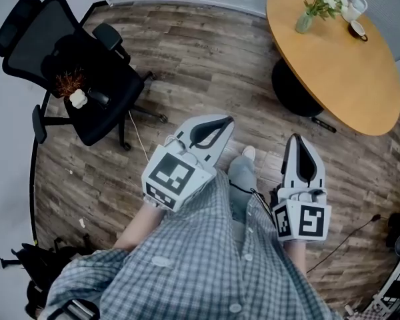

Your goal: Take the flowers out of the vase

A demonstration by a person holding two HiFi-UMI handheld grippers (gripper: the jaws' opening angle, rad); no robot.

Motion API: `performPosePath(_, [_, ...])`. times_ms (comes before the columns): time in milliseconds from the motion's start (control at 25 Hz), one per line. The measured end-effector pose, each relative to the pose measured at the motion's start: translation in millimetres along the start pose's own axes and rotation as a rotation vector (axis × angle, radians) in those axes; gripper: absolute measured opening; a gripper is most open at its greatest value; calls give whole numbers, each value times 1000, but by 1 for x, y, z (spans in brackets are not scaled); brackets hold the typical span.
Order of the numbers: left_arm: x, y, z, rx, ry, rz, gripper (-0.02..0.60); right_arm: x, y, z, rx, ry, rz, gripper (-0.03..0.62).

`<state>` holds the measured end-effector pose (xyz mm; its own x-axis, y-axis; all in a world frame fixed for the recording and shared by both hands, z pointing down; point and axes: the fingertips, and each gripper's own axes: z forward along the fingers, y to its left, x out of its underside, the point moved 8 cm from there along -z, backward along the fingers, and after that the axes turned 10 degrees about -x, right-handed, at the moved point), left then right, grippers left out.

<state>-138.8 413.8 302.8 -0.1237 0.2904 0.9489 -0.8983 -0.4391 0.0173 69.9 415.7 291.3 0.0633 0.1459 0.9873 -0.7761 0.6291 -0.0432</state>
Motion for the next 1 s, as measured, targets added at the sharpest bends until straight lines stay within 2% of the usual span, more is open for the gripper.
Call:
performPosePath(160, [-10,9,20,-39,-5,-34,6,-3,-21,24,-35,2,0,9])
performPosePath(1000, [-55,20,128,-182,0,-66,6,-22,-150,96,-106,28,-15,9])
